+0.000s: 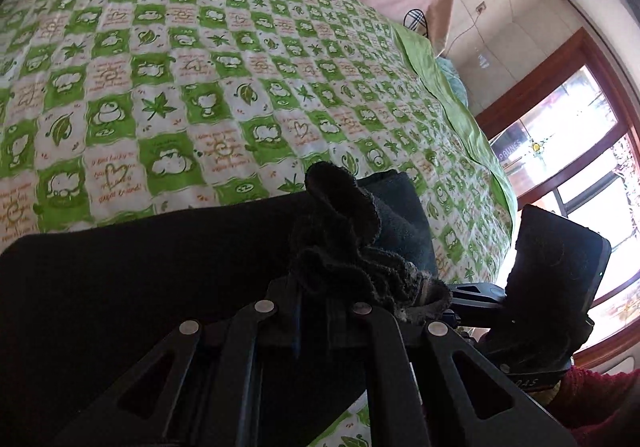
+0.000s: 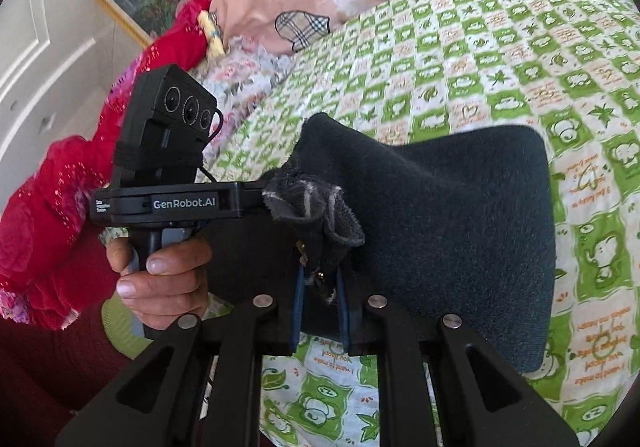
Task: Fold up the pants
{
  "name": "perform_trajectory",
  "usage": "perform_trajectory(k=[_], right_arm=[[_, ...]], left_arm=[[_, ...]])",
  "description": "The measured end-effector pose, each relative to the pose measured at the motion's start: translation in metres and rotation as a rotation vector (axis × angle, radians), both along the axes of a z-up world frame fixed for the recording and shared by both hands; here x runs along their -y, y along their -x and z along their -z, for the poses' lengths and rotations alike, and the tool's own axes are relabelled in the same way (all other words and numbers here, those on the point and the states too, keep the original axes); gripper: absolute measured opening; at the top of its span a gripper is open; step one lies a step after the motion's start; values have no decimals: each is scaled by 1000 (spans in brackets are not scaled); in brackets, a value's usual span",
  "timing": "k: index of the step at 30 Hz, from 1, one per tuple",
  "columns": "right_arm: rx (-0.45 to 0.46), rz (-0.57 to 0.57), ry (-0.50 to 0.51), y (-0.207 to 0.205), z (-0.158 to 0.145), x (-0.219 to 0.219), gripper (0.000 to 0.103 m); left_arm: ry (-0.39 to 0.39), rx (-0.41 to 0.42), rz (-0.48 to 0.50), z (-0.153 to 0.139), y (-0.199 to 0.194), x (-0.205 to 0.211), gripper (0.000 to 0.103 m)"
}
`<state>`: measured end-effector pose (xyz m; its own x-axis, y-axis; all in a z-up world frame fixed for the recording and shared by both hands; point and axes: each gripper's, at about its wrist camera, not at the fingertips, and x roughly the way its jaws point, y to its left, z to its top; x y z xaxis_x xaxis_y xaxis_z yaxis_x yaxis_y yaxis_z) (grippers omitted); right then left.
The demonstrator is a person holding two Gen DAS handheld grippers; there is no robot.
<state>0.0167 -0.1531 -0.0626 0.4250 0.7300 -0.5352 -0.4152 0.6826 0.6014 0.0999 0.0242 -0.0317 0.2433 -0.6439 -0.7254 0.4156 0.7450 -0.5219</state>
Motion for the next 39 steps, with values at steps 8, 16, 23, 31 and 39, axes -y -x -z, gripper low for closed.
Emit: perform_trajectory(k=[8, 16, 23, 31, 39], right_arm=[[-16, -31, 29, -1, 1, -8, 32], [11, -75, 29, 5, -8, -20, 40], [23, -107, 10, 6, -17, -30, 41], [33, -133, 0, 2, -26, -44, 41], [61, -191, 0, -5, -39, -71, 41]], left_arm=[[-40, -5, -92, 2, 14, -14, 7], [-62, 7, -229, -7, 42, -54, 31], [-34, -19, -361, -5, 67, -91, 44], [1, -42, -514, -7, 95, -130, 49], [-25, -8, -682, -18, 134, -167, 52]])
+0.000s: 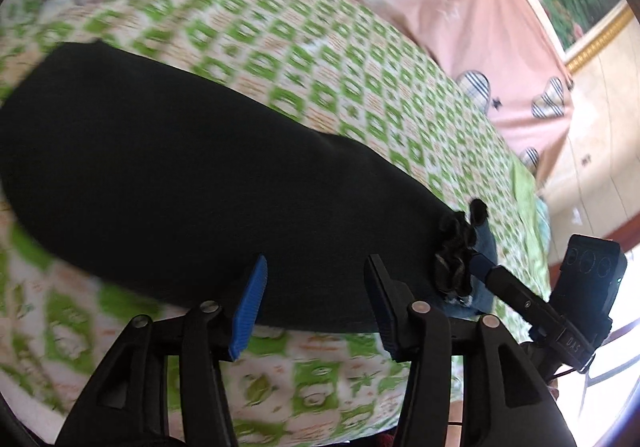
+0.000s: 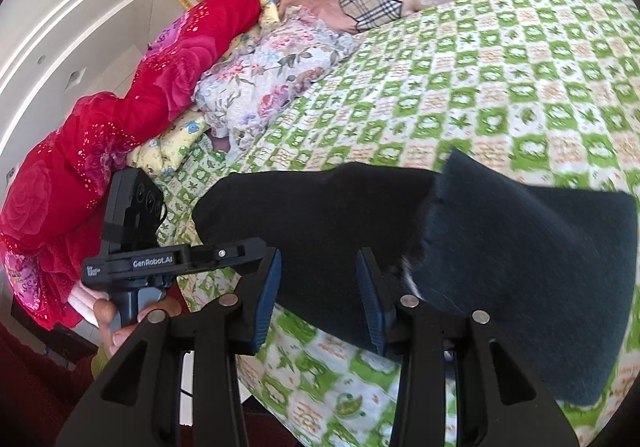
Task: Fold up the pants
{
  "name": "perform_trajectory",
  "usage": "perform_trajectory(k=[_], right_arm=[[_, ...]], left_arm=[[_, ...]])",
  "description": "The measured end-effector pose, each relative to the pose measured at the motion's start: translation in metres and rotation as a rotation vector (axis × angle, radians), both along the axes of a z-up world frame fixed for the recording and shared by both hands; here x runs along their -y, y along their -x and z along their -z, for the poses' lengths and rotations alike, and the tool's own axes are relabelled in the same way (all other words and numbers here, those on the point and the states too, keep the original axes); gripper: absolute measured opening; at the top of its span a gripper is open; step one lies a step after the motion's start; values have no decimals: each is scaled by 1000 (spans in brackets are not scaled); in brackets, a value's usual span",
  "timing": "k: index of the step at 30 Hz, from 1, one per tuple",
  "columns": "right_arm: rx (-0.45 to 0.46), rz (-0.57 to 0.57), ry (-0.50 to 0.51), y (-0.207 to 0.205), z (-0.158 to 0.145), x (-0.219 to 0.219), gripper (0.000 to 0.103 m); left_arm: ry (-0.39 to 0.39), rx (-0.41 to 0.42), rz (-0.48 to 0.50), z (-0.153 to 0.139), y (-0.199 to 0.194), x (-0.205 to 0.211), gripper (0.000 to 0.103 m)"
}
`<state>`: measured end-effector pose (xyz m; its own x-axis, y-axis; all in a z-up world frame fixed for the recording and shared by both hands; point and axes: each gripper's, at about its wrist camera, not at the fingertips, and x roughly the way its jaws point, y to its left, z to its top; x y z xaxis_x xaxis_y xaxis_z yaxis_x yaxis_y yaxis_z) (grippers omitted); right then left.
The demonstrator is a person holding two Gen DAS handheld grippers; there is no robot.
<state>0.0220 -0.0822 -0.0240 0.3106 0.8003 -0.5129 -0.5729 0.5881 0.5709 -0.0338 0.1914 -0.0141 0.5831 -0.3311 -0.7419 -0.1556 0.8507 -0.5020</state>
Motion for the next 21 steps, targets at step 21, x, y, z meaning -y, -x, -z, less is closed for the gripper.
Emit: perform_trajectory(k=[21], right_arm=[[23, -189, 49, -15, -9, -94, 46]], left_arm=[[37, -9, -262, -2, 61, -81, 53]])
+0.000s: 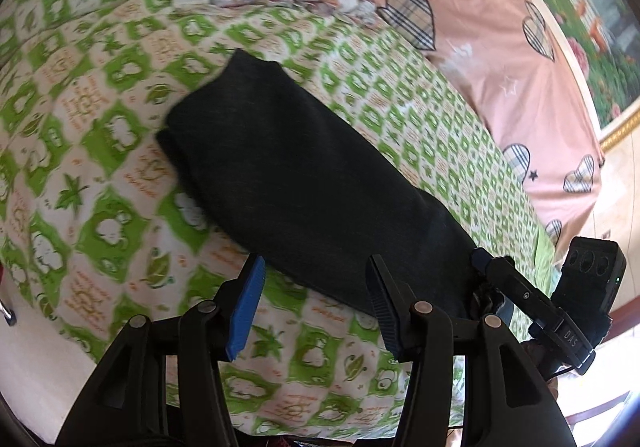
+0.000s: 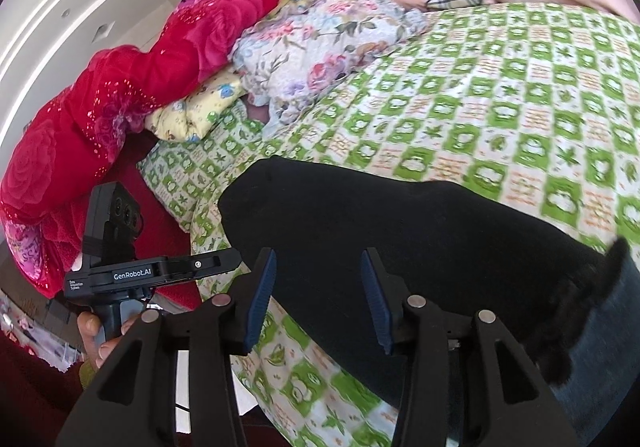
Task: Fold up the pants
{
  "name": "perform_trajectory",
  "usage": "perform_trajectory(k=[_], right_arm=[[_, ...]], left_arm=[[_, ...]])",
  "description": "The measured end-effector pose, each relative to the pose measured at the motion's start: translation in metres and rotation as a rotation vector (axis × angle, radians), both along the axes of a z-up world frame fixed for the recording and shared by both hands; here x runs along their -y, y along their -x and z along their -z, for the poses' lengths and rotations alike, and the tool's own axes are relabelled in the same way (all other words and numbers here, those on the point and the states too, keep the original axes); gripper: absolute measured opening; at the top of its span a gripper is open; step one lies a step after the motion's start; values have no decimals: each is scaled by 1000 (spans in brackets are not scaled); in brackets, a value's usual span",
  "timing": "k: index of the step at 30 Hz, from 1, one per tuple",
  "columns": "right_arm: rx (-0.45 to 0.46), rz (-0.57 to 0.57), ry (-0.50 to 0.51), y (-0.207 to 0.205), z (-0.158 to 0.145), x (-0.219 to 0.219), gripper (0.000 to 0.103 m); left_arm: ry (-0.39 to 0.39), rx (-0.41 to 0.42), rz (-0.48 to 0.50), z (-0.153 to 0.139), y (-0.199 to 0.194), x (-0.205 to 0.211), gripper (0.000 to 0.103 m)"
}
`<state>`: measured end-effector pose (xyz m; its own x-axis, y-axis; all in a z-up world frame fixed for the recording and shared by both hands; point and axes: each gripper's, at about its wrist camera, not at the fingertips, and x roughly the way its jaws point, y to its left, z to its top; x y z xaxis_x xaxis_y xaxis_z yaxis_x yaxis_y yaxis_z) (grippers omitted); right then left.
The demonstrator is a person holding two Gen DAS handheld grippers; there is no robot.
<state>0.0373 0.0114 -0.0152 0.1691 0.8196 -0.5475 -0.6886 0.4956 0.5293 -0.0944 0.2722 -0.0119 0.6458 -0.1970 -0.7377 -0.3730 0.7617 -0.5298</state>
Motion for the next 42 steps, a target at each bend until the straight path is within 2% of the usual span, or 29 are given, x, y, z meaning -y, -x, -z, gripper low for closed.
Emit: perform_trajectory(k=[15, 20, 24, 32, 35, 38, 42], right_arm=[[30, -113, 57, -21, -7, -71, 47], [71, -172, 92, -35, -9, -108, 60], [94, -217, 120, -48, -8, -140, 60], [110, -386, 202, -68, 2, -198, 60], [133, -468, 263, -68, 9, -216, 60], [183, -516, 367, -67, 18, -233, 60], [188, -589, 387, -65, 26, -246, 59]], left_arm=[[80, -16, -113, 24, 0, -45, 53], [116, -21, -133, 35, -6, -57, 53], [128, -13, -141, 41, -11, -62, 53], [141, 6, -161, 46, -16, -68, 52], [134, 11, -163, 47, -17, -69, 52], [123, 10, -168, 48, -18, -69, 47], [110, 0, -177, 48, -20, -70, 40]])
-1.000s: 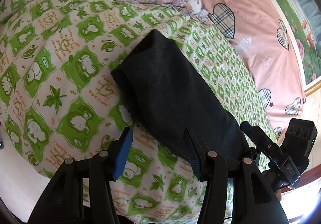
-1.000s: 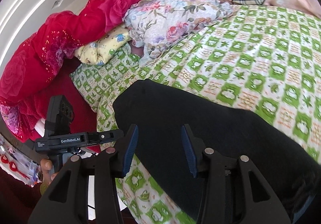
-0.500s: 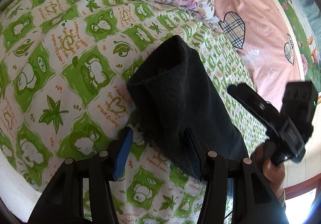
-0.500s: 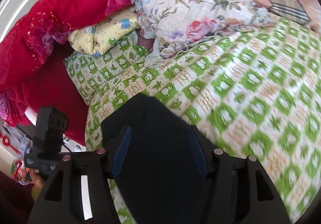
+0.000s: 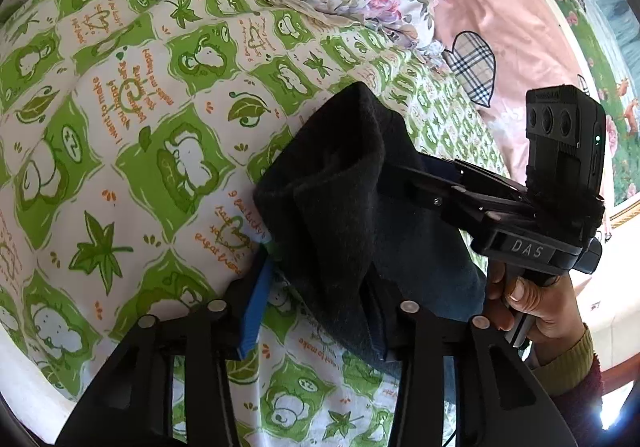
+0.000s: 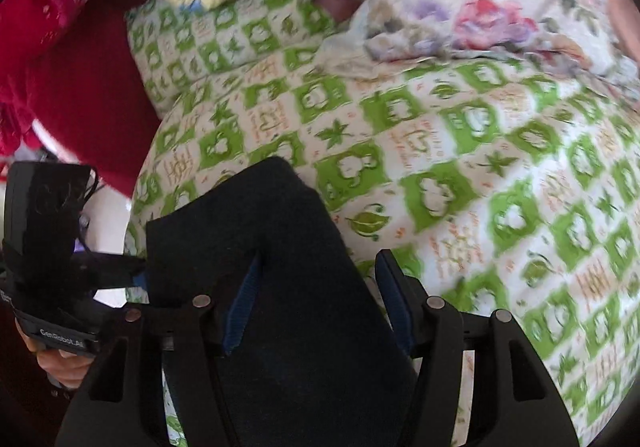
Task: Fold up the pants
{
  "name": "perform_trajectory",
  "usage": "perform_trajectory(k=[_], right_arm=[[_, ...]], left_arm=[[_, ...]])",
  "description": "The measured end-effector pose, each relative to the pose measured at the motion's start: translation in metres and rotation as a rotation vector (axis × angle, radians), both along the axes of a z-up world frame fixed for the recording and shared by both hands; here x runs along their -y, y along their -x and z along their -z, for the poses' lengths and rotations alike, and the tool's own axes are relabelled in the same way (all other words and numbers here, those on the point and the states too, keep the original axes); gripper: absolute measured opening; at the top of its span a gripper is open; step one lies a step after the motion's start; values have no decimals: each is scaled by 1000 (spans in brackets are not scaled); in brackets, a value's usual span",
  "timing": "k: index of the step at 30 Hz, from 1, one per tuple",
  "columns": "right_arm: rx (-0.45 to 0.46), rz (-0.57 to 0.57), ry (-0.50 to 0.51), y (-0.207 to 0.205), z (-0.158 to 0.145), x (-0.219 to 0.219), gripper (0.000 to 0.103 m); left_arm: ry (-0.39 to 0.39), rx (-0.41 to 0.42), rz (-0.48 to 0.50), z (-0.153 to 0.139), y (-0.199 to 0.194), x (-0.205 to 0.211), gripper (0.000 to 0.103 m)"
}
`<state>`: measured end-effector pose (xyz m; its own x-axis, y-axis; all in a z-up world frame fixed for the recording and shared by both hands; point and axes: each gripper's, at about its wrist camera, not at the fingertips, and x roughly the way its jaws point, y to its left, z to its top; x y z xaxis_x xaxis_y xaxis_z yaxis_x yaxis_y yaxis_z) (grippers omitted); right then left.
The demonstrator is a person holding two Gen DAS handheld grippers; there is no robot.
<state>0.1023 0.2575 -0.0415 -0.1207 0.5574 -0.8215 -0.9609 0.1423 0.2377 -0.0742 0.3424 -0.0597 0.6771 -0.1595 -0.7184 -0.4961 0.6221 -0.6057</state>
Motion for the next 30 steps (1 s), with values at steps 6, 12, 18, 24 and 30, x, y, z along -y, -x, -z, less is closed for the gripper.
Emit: perform_trajectory(k=[6, 12, 18, 24, 30], right_arm=[[-16, -18, -16, 4, -1, -6, 35], [-65, 3, -79, 6, -21, 14, 23], [-114, 71, -196, 1, -58, 54, 22], [-123, 145, -328, 0, -90, 112, 22], [-135, 243, -486, -4, -109, 191, 21]], left_arm=[[-8, -10, -8, 0, -5, -2, 26], [-97, 10, 3, -29, -6, 17, 20], [-156, 102, 59, -73, -8, 40, 19], [-187, 204, 159, -115, -15, 77, 19], [-232, 293, 291, -151, -27, 131, 19]])
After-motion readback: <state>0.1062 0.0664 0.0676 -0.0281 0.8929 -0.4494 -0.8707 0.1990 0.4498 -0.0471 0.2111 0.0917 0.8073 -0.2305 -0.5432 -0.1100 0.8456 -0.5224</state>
